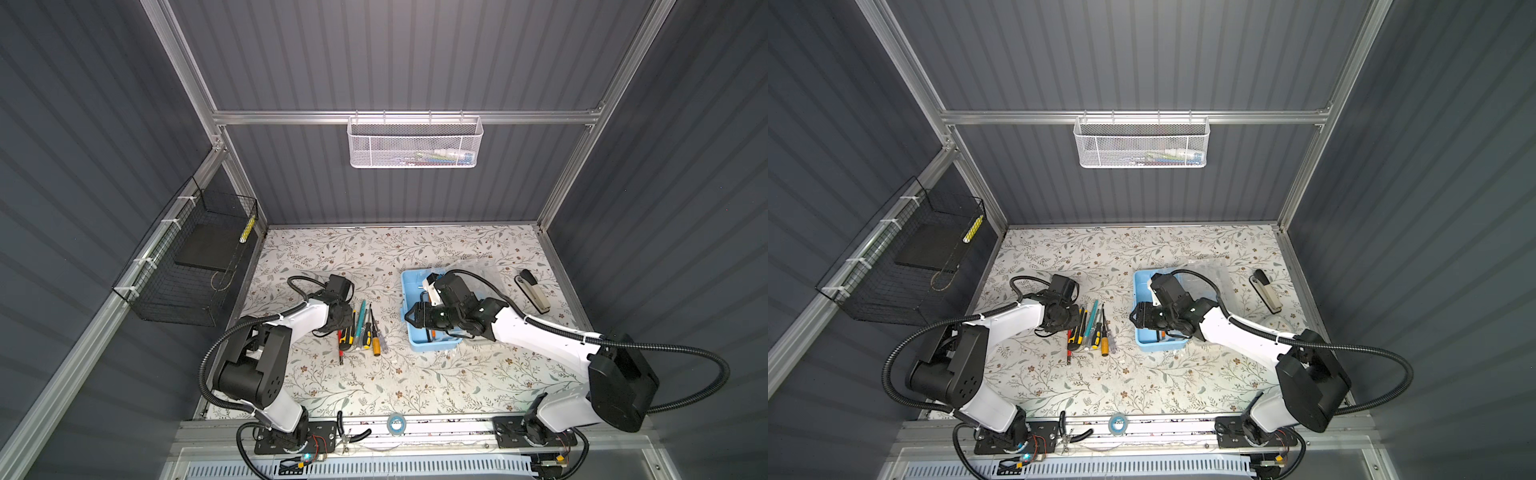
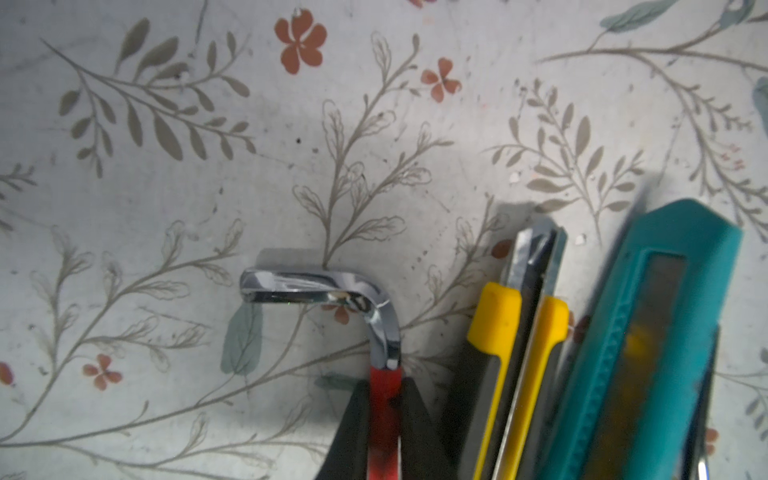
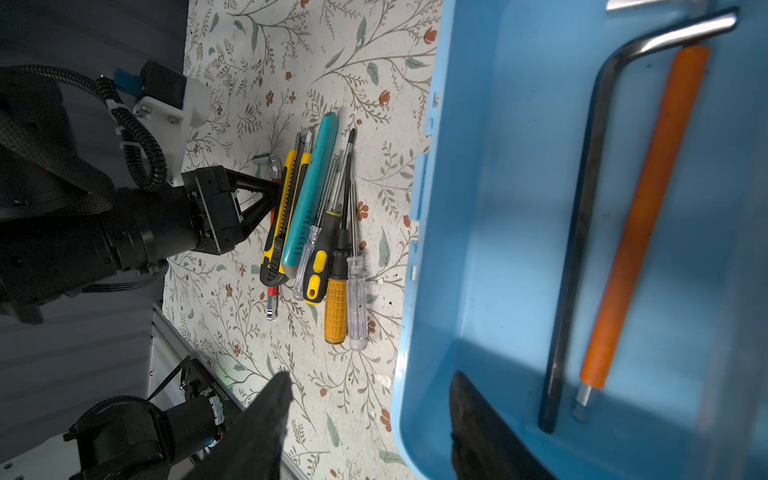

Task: Pack the tool kit
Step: 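Move the left gripper back to the red-handled hex key and grasp it, then lift the red-handled hex key with the left gripper toward the box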

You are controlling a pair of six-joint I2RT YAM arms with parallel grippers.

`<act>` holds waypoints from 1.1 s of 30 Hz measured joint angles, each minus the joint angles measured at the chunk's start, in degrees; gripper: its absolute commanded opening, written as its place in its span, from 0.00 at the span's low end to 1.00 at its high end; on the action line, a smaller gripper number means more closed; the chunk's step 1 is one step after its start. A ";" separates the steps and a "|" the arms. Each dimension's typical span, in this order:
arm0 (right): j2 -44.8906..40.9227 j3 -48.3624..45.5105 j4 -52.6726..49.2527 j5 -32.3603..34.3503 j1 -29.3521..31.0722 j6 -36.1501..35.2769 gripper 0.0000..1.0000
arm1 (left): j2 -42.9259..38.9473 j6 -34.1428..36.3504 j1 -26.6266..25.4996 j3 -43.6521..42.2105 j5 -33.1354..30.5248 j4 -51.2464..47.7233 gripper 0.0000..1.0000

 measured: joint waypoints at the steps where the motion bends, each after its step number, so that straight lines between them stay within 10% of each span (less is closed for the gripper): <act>1: 0.00 0.00 0.11 0.00 0.00 0.00 0.61 | 0.02 -0.07 0.00 0.00 -0.02 0.02 0.11; 26: 0.68 -0.26 3.17 -0.50 -0.42 1.29 0.62 | -11.82 1.42 -0.72 5.90 -8.44 -6.43 0.00; 33: -6.14 -2.80 2.89 1.11 -3.39 2.19 0.62 | -14.75 0.04 -11.39 15.61 -11.32 -10.05 0.00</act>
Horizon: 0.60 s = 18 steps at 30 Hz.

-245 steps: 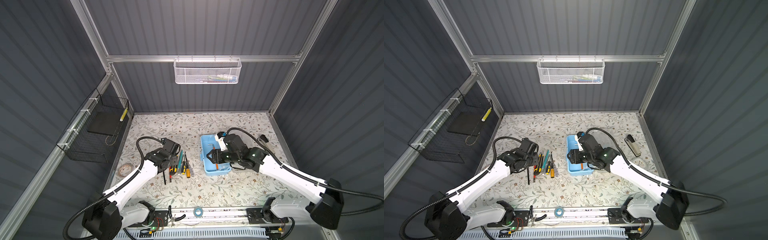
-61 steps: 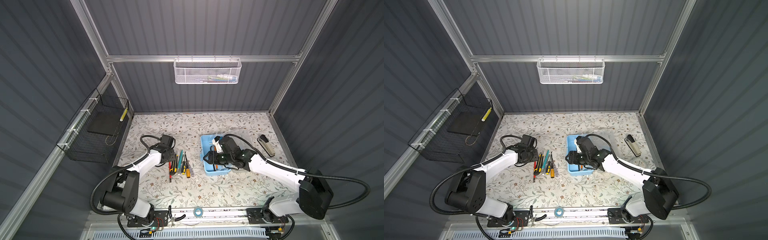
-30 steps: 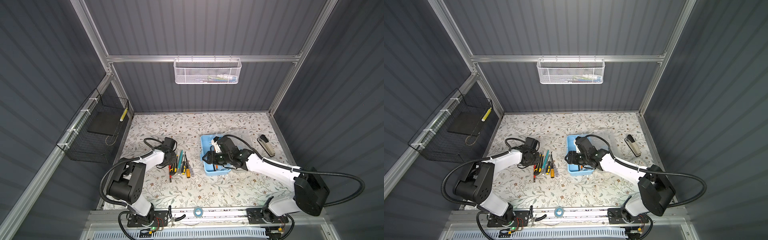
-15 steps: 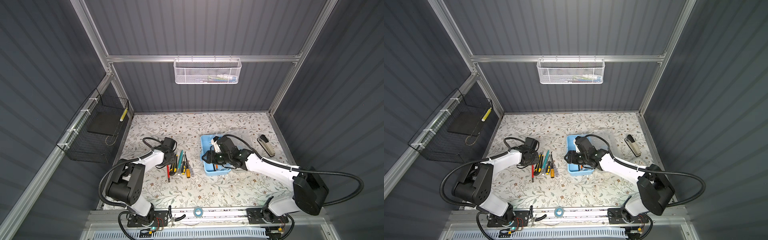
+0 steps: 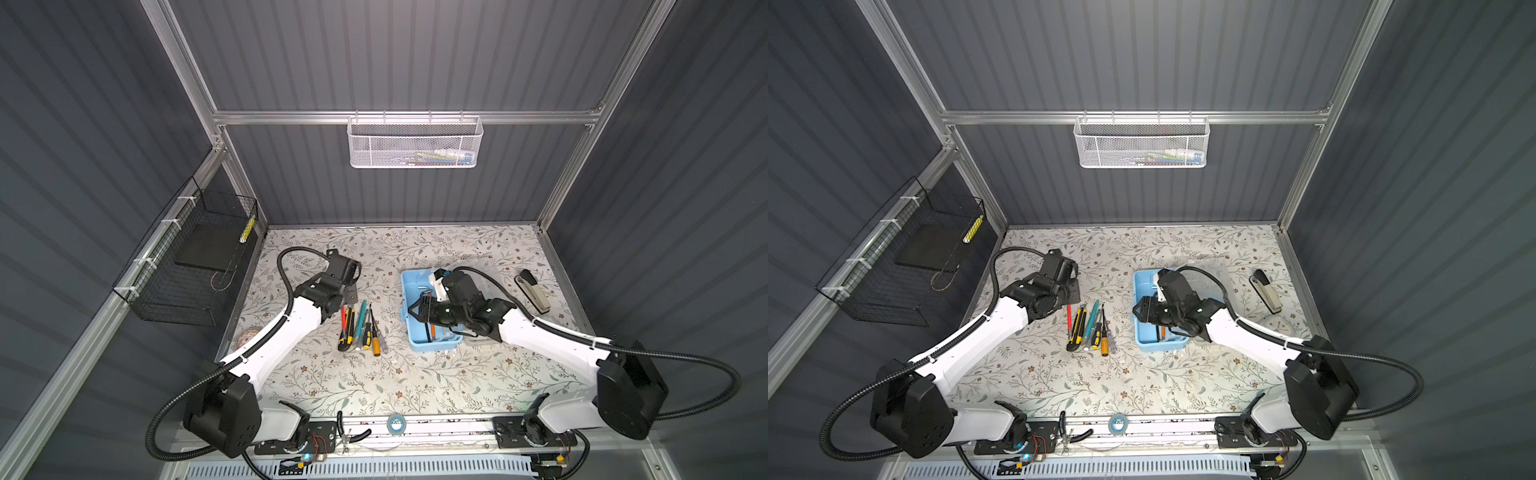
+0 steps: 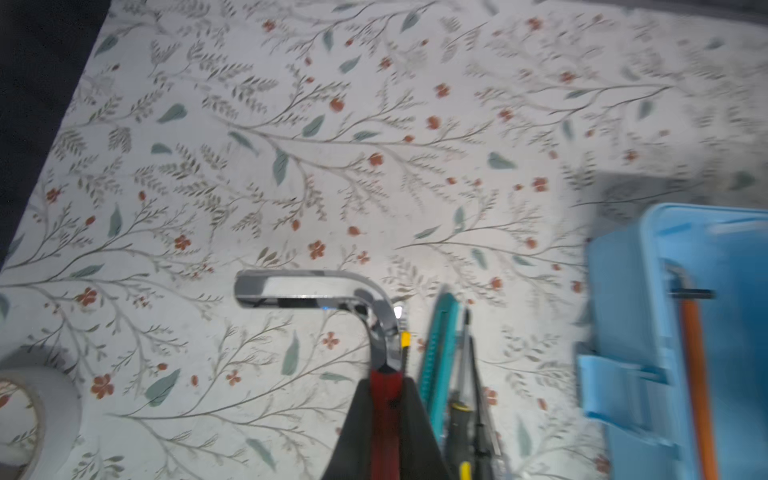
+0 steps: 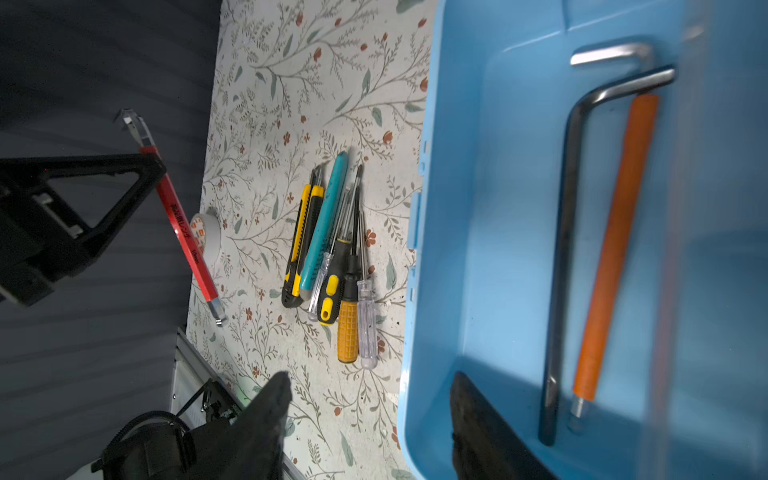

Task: Pack the tool kit
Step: 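Lift the red-handled hex key with the left gripper toward the box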

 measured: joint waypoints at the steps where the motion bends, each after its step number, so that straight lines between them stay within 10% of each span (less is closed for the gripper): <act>1: -2.25 -0.74 0.00 0.68 -0.83 0.09 0.62 | 0.00 -0.63 -1.90 1.42 0.55 0.39 0.00; 18: -16.55 -5.01 -5.14 7.96 -5.51 -1.64 0.63 | 7.41 -11.08 -12.48 6.34 8.22 13.68 0.00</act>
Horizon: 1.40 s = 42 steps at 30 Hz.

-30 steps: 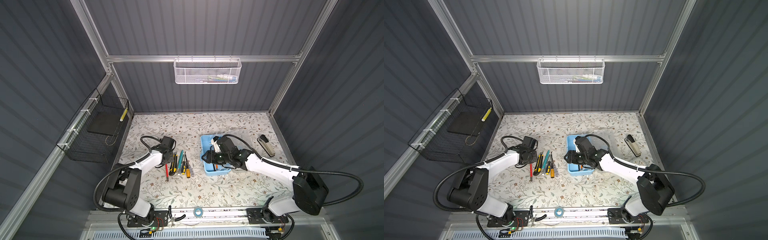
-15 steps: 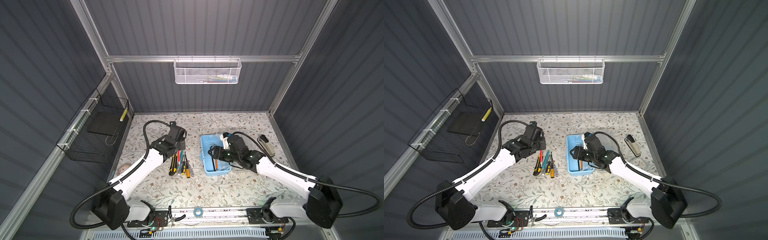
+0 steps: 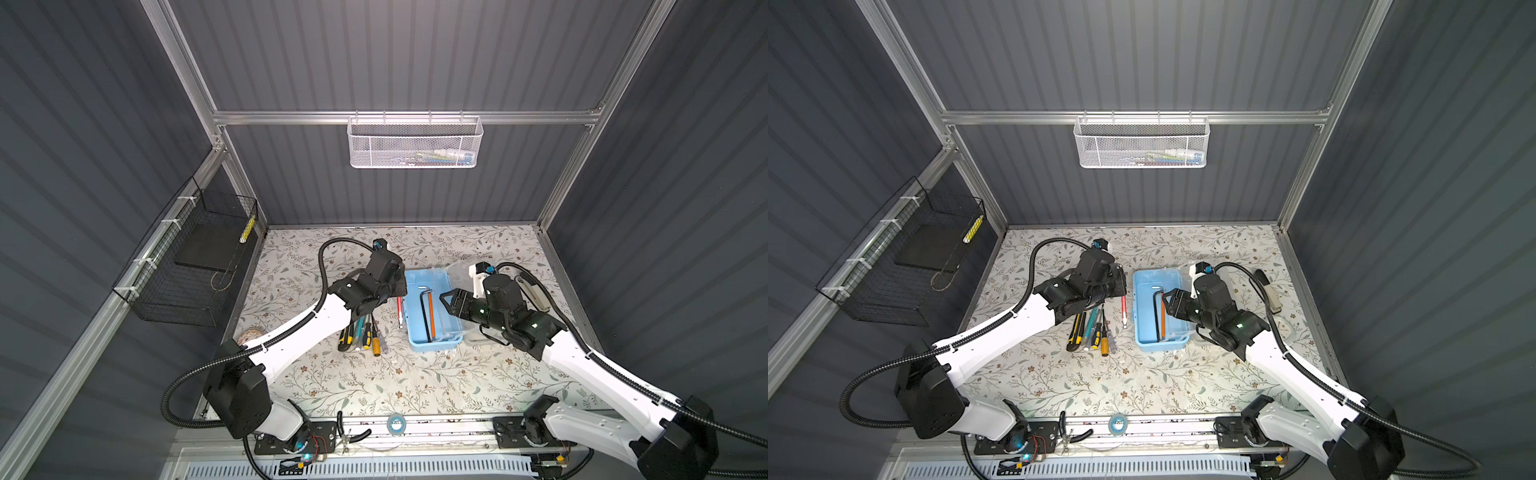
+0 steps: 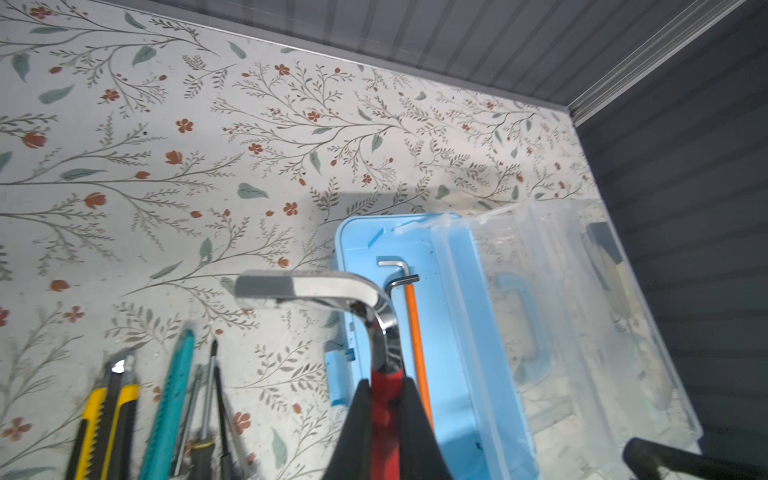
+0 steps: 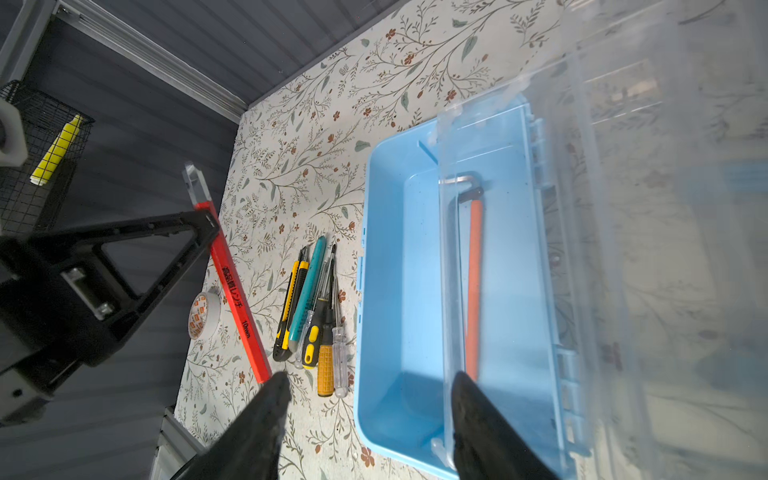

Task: Pack the tool kit
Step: 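Lift the red-handled hex key with the left gripper toward the box, then lower the red hex key into the blue box and open the left gripper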

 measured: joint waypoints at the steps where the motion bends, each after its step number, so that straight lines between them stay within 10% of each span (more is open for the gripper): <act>1: -0.02 -0.20 -0.09 0.04 -0.07 -0.07 0.63 | 0.22 -0.76 0.00 -0.20 0.26 1.07 0.00; 38: 7.54 -2.32 2.51 -1.11 -0.55 -0.37 0.65 | 26.38 -5.90 -1.84 3.63 8.15 10.84 0.00; 42: 7.63 -2.29 2.56 -1.11 -0.57 -0.37 0.67 | 27.63 -5.84 -2.08 5.60 8.96 10.14 0.23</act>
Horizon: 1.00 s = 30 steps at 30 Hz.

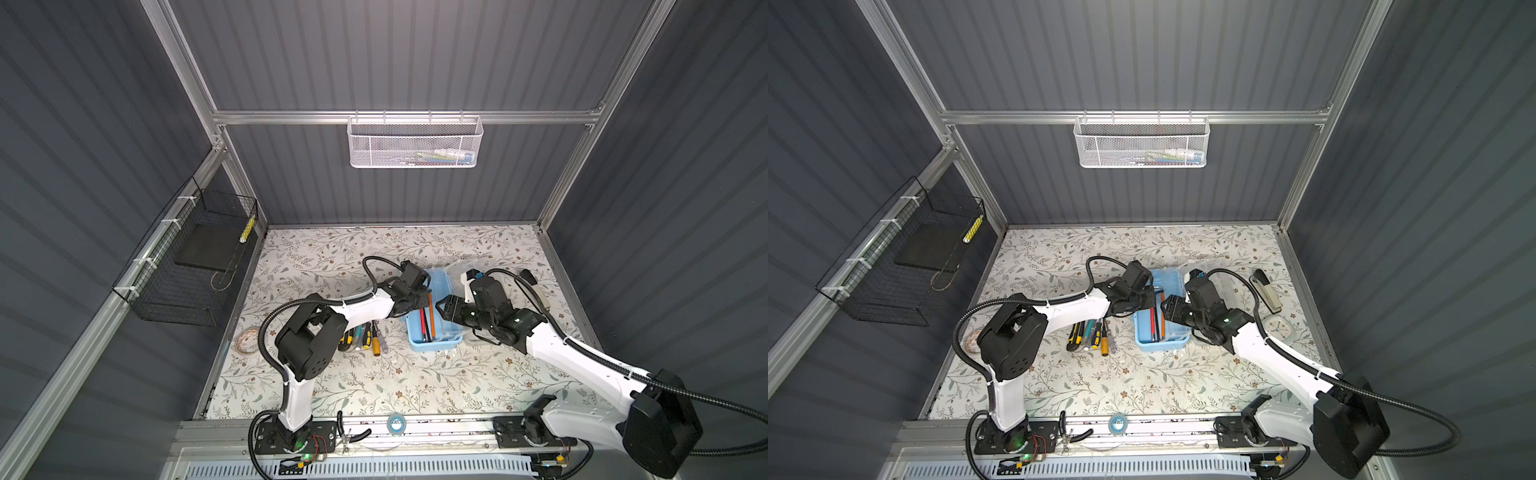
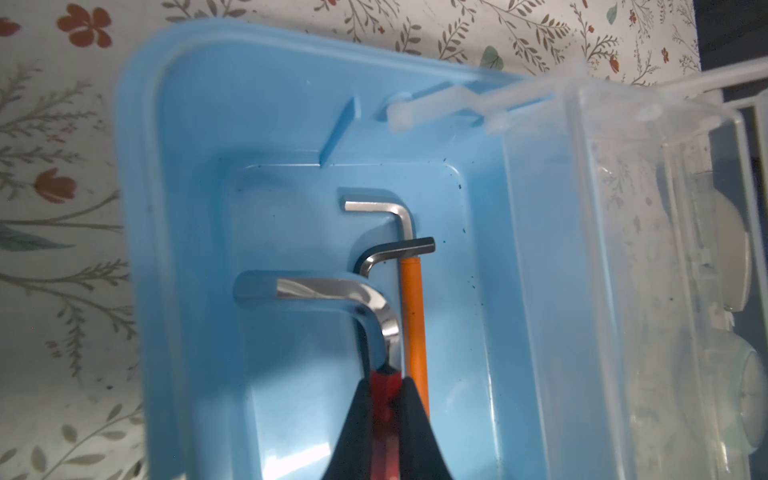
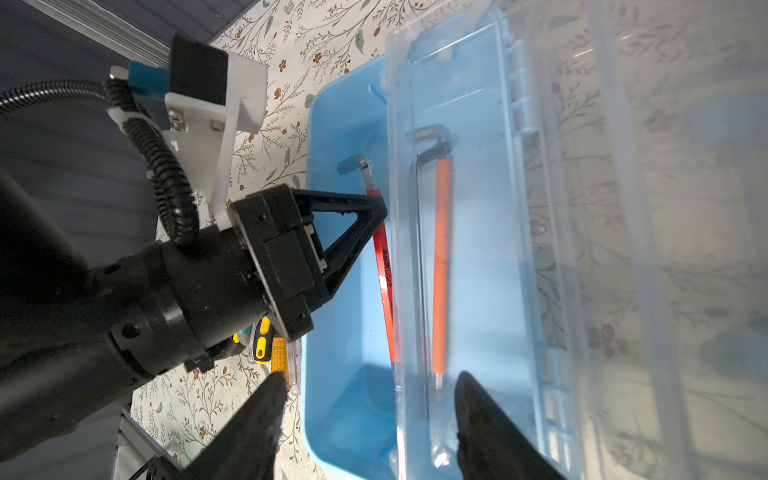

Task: Pack the tool kit
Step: 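Lower the red hex key into the blue box and open the left gripper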

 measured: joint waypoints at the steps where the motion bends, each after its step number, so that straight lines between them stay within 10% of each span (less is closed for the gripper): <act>1: 0.00 0.00 0.00 0.00 0.00 0.00 0.67 | 0.24 0.02 0.00 0.46 0.22 -0.13 0.25; 13: -0.76 3.13 -2.58 -1.07 -0.04 -1.57 0.67 | 0.26 3.19 0.00 2.71 1.99 -1.14 0.43; 18: -1.11 5.53 -3.98 -1.18 -0.04 -3.02 0.67 | -5.05 6.08 0.00 0.44 1.01 -2.03 1.00; 30: -1.68 7.15 -0.98 -9.18 2.56 -4.63 0.67 | -20.87 15.39 0.04 -4.37 -3.37 -7.19 1.00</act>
